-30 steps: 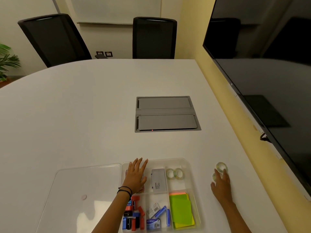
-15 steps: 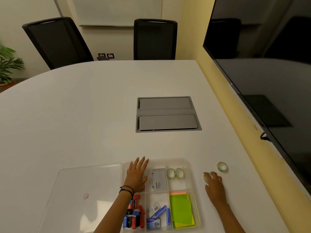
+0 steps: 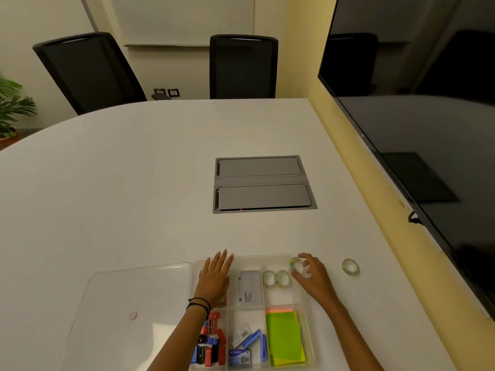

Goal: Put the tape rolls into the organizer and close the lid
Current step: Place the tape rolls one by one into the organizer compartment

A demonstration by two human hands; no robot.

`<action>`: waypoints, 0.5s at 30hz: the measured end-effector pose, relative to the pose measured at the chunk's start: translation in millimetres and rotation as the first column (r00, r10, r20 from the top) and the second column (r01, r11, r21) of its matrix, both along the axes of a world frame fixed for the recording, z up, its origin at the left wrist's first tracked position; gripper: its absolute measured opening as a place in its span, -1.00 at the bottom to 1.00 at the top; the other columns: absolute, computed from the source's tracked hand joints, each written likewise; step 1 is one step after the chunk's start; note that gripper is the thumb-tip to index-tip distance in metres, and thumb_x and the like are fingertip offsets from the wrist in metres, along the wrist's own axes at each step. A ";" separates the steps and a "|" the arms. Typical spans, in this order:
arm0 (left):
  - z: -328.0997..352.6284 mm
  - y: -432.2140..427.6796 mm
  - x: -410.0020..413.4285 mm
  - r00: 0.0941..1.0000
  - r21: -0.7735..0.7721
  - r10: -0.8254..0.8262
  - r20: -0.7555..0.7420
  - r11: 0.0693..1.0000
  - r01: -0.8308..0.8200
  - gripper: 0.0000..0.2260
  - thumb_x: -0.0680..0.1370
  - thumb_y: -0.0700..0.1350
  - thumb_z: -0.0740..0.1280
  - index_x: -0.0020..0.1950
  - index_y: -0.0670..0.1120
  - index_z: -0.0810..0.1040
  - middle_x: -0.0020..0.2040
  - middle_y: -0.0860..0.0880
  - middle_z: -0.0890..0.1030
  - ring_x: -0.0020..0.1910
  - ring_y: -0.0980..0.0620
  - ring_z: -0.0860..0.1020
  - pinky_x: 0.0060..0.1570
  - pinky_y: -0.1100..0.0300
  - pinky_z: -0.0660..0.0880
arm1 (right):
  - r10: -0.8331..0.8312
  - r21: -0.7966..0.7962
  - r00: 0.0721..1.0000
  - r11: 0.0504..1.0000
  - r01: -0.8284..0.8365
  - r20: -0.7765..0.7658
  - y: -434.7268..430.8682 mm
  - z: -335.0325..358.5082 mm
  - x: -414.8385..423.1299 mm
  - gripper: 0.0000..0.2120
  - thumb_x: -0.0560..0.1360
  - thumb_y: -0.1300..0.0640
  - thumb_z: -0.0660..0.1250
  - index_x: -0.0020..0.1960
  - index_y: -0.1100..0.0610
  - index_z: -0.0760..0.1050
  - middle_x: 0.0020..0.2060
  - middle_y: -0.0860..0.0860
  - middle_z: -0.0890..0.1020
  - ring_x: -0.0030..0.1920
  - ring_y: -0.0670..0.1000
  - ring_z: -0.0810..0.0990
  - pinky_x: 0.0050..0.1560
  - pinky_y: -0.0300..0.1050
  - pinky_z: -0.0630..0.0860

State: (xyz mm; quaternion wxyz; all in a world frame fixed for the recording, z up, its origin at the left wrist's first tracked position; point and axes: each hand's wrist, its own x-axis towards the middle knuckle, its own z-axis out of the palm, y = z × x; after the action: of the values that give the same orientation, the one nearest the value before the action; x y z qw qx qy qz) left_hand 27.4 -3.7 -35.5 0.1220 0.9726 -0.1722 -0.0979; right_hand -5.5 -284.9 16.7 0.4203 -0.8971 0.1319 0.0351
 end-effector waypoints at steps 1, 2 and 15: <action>0.6 -0.1 -0.1 1.000 -0.010 0.001 0.005 1.000 -0.001 -0.51 0.62 -0.14 0.13 0.50 -0.09 0.00 0.54 -0.19 -0.01 0.51 -0.26 -0.02 0.48 -0.17 -0.11 | 0.058 0.034 0.998 0.998 -0.058 -0.001 7.9 1.7 2.0 -0.59 0.39 0.11 0.47 0.19 0.09 0.45 -0.07 0.02 0.49 -0.15 -0.05 0.49 -0.14 -0.29 0.45; 0.5 0.0 -0.3 1.000 -0.016 0.003 0.008 1.000 -0.003 -0.51 0.62 -0.14 0.13 0.50 -0.09 0.00 0.54 -0.19 0.00 0.51 -0.25 -0.01 0.48 -0.17 -0.10 | 0.119 0.055 0.993 0.991 -0.118 -0.013 15.7 2.1 2.9 -0.61 0.39 0.11 0.47 0.18 0.09 0.46 -0.08 0.00 0.49 -0.19 -0.13 0.47 -0.19 -0.40 0.41; -5.5 3.8 0.4 1.000 0.029 0.012 -0.023 1.000 -0.011 -0.49 0.64 -0.07 0.07 0.51 -0.03 -0.11 0.56 -0.12 -0.07 0.54 -0.12 -0.08 0.51 -0.04 -0.17 | 0.279 -0.118 0.870 0.928 -0.353 -0.407 64.2 -26.4 -5.5 -0.56 0.43 0.12 0.38 0.25 0.16 0.36 0.24 0.20 0.43 0.18 0.15 0.51 0.08 -0.08 0.47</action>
State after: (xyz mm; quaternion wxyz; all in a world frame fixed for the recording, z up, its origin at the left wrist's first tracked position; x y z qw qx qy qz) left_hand 27.8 0.1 -41.0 0.1103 0.9740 -0.1638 -0.1111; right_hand -11.0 -220.7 -9.7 0.2881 -0.9177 0.0652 0.2657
